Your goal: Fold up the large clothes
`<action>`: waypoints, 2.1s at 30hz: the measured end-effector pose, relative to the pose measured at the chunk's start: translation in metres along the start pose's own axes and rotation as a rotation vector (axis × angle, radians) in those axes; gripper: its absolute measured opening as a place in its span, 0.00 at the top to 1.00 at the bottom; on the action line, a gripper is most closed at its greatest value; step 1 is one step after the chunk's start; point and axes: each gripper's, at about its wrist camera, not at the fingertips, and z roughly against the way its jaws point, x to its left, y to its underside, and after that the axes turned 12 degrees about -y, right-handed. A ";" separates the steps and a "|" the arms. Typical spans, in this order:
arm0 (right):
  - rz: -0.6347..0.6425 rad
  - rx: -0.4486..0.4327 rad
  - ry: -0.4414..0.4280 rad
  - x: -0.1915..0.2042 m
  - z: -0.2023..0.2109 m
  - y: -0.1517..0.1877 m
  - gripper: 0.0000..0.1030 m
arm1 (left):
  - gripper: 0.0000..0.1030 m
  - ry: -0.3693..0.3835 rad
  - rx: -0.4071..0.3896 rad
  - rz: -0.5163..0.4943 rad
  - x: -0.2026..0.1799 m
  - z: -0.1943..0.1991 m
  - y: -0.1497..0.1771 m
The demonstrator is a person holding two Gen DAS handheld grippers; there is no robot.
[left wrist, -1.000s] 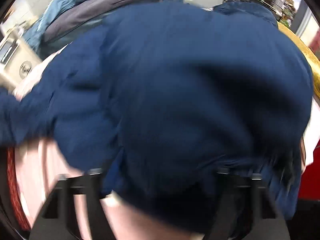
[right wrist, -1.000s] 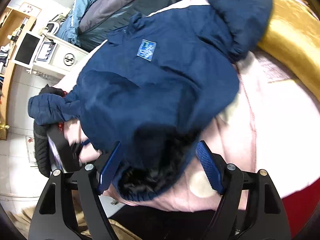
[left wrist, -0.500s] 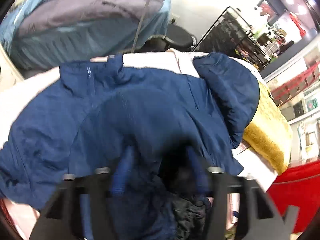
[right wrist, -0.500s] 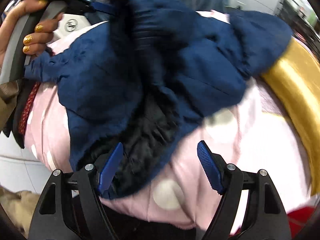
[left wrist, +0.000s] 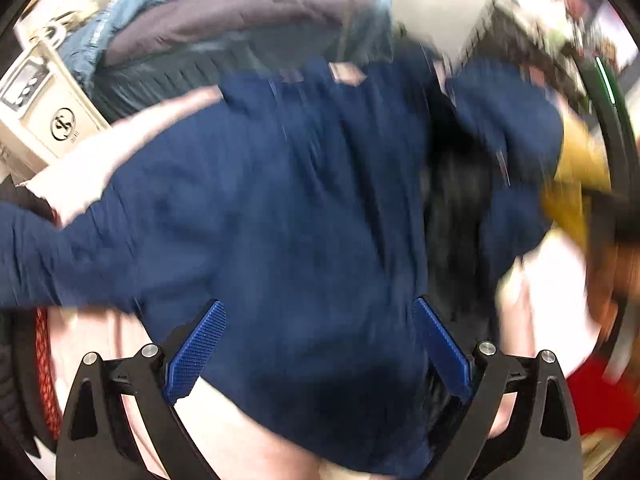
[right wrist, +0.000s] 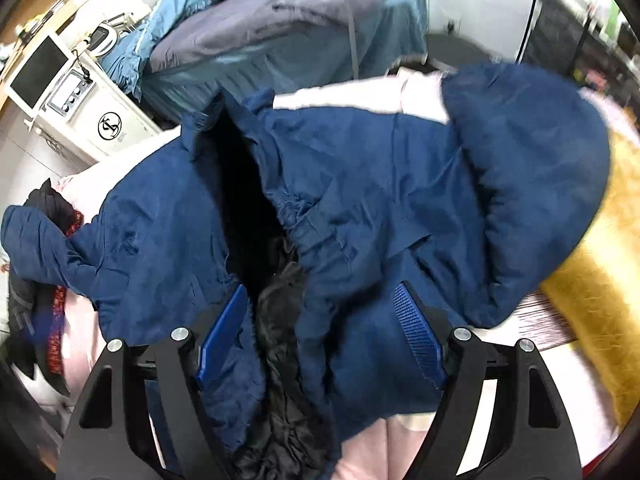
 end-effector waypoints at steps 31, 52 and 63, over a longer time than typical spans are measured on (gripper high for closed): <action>0.061 0.100 -0.013 -0.077 0.143 0.144 0.89 | 0.98 -0.283 0.059 0.478 0.140 0.027 0.155; -0.150 0.001 -0.076 -0.109 0.135 0.120 0.89 | 0.80 -0.390 -0.062 -0.238 -0.091 -0.065 0.052; 0.155 0.226 -0.068 -0.085 0.130 0.199 0.89 | 1.00 -0.386 0.063 0.654 0.129 0.062 0.254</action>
